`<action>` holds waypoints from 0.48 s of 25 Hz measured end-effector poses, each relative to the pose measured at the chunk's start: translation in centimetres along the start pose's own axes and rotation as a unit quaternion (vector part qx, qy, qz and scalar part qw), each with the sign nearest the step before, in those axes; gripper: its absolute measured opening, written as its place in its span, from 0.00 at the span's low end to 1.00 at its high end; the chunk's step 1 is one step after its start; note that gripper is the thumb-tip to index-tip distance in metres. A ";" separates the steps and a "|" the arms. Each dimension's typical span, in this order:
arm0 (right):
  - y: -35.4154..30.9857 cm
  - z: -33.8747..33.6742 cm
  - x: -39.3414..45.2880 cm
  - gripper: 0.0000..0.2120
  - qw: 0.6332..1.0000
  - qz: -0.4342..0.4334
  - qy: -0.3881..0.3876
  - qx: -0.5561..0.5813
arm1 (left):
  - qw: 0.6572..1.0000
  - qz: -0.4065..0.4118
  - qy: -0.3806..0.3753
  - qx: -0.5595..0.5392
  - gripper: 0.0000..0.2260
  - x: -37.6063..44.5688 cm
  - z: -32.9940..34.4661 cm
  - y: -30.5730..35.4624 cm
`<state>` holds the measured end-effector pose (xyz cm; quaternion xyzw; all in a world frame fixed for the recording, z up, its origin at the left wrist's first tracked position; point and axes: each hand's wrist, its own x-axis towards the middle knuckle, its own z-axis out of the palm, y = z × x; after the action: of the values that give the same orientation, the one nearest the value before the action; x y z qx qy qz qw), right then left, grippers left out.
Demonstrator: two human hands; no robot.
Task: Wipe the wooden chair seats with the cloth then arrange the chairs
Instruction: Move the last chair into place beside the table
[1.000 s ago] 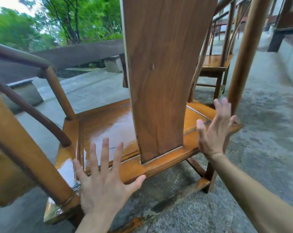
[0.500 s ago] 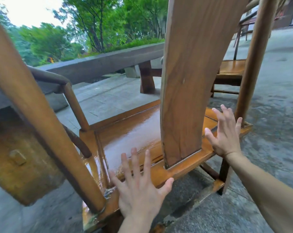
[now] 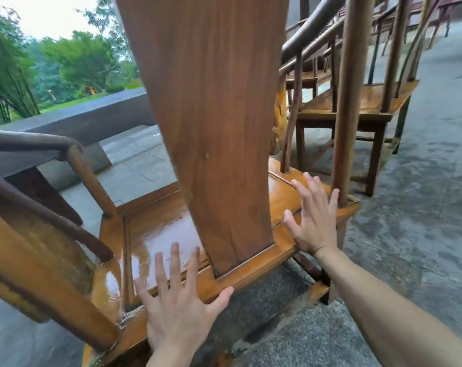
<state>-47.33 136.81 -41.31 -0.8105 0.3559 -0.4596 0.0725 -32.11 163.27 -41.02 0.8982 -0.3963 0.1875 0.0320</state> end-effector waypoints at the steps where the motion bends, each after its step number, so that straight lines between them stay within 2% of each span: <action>1: 0.2 0.2 0.0 0.31 1.000 -0.008 0.004 0.003 | 1.000 0.000 0.000 0.011 0.46 0.0 0.1 -0.1; 4: 1.0 0.6 0.5 0.31 0.999 -0.032 0.010 0.008 | 1.000 -0.001 -0.019 0.016 0.47 0.4 -0.5 0.4; 6: 2.2 1.0 1.9 0.31 1.000 -0.026 -0.013 0.006 | 0.998 -0.031 -0.058 0.013 0.46 1.1 -0.3 2.2; 9: 4.1 2.4 4.6 0.32 0.999 -0.012 -0.043 -0.004 | 0.994 -0.080 -0.077 -0.009 0.47 2.8 -1.1 5.2; 12: 5.8 3.5 5.5 0.32 0.999 -0.006 -0.041 -0.005 | 0.995 -0.075 -0.062 0.019 0.48 3.9 -0.1 6.0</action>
<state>-45.66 128.29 -42.07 -0.8310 0.3502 -0.4248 0.0801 -34.08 156.42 -40.01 0.9358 -0.3252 0.1362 0.0049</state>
